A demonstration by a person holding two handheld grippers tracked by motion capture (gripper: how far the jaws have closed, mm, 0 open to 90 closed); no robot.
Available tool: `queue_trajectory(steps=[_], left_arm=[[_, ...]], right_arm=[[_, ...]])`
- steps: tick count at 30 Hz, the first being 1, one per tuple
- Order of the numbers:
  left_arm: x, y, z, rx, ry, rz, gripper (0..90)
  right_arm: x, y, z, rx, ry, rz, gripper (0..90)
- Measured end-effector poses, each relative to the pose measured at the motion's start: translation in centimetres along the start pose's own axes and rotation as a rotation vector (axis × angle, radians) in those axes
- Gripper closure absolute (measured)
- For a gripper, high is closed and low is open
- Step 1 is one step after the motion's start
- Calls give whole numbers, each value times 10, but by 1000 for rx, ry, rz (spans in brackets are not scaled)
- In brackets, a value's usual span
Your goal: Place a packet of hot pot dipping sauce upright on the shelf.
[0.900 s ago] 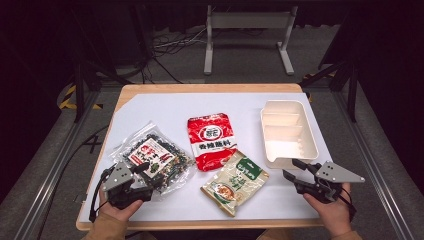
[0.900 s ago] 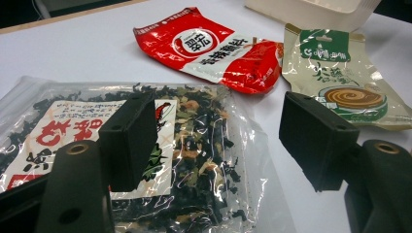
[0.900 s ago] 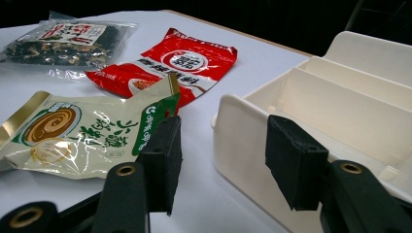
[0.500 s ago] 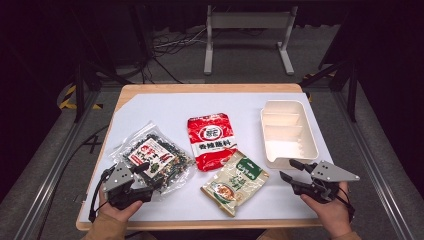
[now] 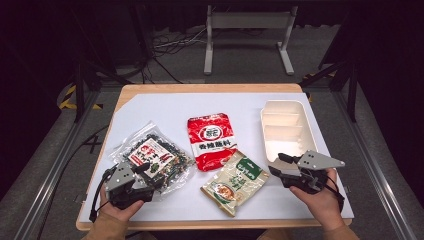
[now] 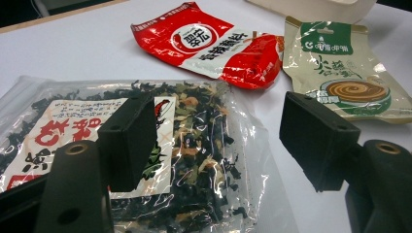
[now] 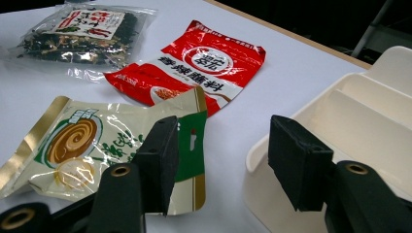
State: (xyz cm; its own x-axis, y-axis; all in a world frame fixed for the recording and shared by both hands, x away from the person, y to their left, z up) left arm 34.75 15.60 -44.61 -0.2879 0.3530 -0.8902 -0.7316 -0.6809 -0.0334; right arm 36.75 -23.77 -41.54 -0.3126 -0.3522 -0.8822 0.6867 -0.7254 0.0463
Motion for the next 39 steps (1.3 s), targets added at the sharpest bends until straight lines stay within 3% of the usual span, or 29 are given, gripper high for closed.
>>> queue_trajectory(steps=[9,14,16,18,27,32,39], left_arm=[[0,0,0,1,-1,3,302],[1,0,-1,1,-7,-2,303],[1,1,-1,4,-9,2,303],[1,1,-1,3,-9,0,303],[2,1,-3,10,-18,-7,301],[2,1,-3,11,-24,-10,301],[3,2,-4,14,-31,-8,298]], right_arm=[[-7,-4,-17,-35,-41,3,439],[-5,-5,-27,-31,-76,9,463],[-3,-7,-31,-62,-108,-7,493],[-2,-8,-32,-65,-116,-8,490],[15,-8,-44,-81,-255,-84,466],[22,-13,-47,-77,-310,-64,476],[30,-16,-51,-78,-368,-77,477]])
Point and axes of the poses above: each handheld gripper's, and its own axes: z roughly backward along the jaws, x roughly out of its underside, y roughly to its right, the point moved 8 cm from there along -z, roughly forward along the jaws, and after that the axes turned 4 degrees about -z, right-handed, at the moved point
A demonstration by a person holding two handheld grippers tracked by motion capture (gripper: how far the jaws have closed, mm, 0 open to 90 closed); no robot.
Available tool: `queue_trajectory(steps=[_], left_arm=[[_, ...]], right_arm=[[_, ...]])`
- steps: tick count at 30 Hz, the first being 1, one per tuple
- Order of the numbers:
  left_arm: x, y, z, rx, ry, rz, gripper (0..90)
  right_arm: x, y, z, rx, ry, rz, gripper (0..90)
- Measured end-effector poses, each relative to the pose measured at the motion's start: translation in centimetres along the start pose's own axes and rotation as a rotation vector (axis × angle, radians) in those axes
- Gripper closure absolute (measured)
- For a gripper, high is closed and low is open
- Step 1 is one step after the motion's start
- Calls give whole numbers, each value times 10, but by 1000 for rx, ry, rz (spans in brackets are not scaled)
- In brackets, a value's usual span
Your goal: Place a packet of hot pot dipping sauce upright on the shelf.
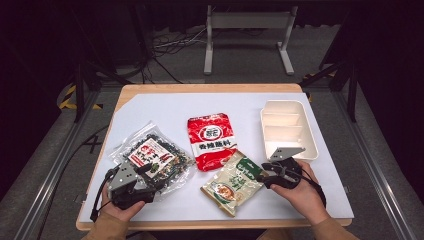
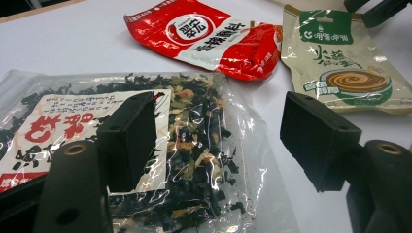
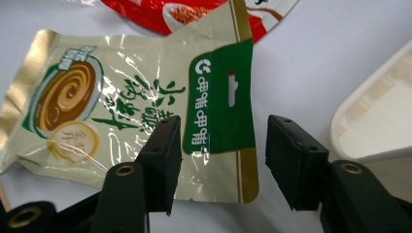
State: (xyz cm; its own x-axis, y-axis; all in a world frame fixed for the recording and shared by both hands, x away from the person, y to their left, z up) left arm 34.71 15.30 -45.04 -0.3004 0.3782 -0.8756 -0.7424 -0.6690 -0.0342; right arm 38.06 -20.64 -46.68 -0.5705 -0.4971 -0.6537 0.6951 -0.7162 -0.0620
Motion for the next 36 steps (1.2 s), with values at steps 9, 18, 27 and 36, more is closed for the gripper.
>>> queue_trajectory(steps=[9,18,27,36], left_arm=[[0,0,0,-1,-2,-4,298],[0,0,0,-3,-3,-6,298],[0,-1,0,-8,-7,-11,298],[0,-1,-1,-10,-8,-12,297]], right_arm=[[9,-2,-13,-29,-57,-12,457],[13,-2,-21,-88,-71,-43,448],[8,-8,-16,-166,-29,-94,525],[3,-18,-10,-248,-5,-122,596]])
Point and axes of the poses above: each handheld gripper's, and its own axes: z roughly backward along the jaws, x roughly out of its underside, y roughly to its right, the point moved 8 cm from there along -z, roughly forward along the jaws, and after that the axes turned 4 degrees about -z, right-handed, at the moved point
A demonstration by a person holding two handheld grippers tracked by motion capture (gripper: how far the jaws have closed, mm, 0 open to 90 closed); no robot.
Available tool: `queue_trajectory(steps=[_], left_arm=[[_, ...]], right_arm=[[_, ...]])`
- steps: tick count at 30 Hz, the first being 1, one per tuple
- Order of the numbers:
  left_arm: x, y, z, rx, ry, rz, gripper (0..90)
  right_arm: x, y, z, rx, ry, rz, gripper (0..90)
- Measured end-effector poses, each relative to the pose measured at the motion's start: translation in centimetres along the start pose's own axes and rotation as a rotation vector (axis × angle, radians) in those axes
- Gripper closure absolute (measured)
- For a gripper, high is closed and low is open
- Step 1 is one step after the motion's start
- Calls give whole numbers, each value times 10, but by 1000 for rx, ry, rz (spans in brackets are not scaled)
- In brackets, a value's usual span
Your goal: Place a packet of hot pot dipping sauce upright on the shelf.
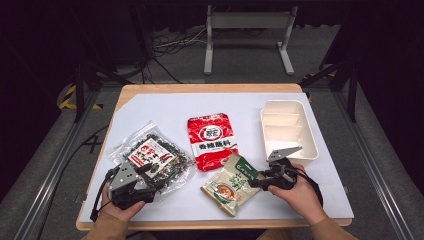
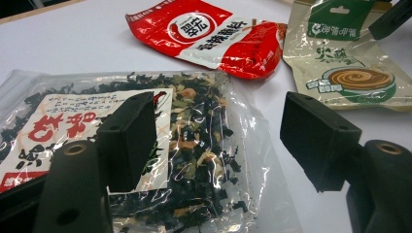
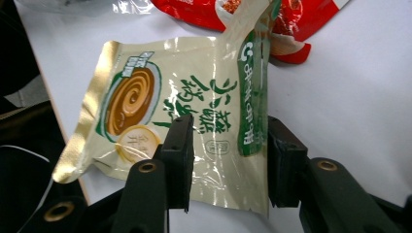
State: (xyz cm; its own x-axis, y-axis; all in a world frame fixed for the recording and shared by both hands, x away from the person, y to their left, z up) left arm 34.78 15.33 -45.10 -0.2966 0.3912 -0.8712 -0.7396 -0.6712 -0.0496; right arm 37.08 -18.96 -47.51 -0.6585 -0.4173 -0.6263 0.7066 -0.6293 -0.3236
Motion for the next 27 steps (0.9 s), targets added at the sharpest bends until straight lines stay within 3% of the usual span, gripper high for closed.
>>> queue_trajectory(steps=[4,16,20,23,27], left_arm=[[0,0,0,0,0,0,298],[0,0,0,0,0,1,298],[0,0,0,-1,-1,0,298],[0,0,0,-3,0,-2,298],[0,0,0,-1,1,3,298]], right_arm=[[1,-5,-3,-39,-16,7,617],[5,-4,-17,-3,-65,58,643],[6,-2,-22,12,-87,92,705],[5,2,-21,42,-95,110,852],[4,2,-20,44,-100,127,890]])
Point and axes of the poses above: each handheld gripper's, and its own axes: z roughly backward along the jaws, x roughly out of its underside, y roughly to its right, the point moved 8 cm from there along -z, roughly forward along the jaws, and after that the axes turned 4 degrees about -z, right-handed, at the moved point
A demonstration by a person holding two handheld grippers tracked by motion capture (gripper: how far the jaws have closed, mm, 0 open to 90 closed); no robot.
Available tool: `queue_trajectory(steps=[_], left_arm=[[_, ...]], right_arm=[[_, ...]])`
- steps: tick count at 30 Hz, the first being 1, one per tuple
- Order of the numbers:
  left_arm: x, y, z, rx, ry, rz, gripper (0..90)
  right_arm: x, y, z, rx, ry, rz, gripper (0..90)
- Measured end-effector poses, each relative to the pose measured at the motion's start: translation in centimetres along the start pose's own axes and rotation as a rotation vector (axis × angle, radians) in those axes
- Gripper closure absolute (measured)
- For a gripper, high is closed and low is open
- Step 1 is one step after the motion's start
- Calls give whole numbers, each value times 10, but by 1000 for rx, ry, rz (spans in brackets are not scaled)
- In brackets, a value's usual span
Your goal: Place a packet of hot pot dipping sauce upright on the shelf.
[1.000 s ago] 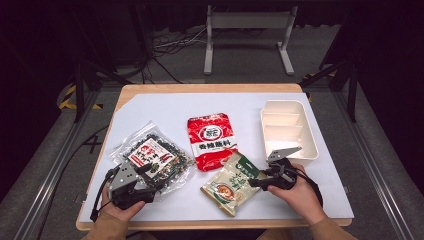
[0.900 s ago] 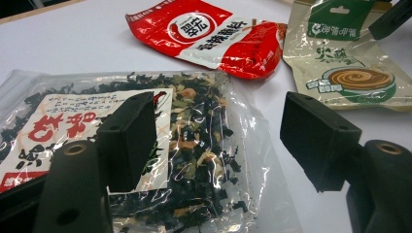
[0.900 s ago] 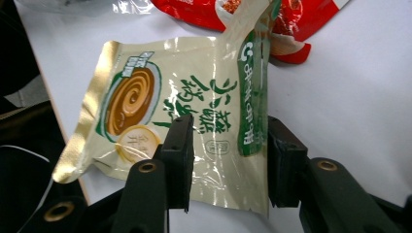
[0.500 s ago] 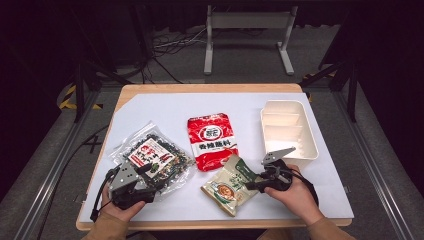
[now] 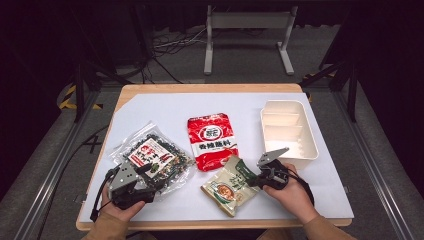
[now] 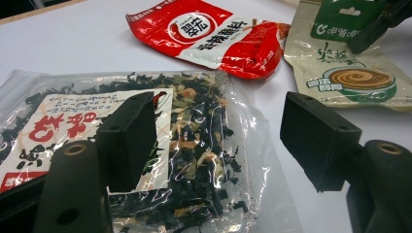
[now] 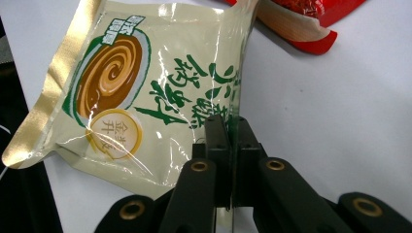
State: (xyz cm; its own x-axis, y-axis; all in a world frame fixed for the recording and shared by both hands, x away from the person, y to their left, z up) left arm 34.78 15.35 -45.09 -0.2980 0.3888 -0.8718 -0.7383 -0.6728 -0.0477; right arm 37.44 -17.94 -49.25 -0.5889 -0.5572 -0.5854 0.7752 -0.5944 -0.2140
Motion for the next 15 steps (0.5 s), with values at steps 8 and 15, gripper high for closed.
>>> queue_trajectory(steps=[8,15], left_arm=[[0,0,0,-3,1,0,297],[0,-1,0,-4,1,3,298]], right_arm=[[-7,-3,7,-12,7,32,896],[-21,-13,25,-61,23,35,900]])
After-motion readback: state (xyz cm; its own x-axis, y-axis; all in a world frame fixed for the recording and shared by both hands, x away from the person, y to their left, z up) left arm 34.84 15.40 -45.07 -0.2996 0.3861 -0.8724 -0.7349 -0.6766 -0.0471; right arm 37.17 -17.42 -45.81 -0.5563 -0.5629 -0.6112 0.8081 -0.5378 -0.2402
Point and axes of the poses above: each handheld gripper's, and its own axes: z roughly backward along the jaws, x roughly out of its underside, y roughly to its right, the point moved 8 cm from there along -z, roughly forward along the jaws, and after that the axes turned 4 degrees about -z, right-handed, at the moved point
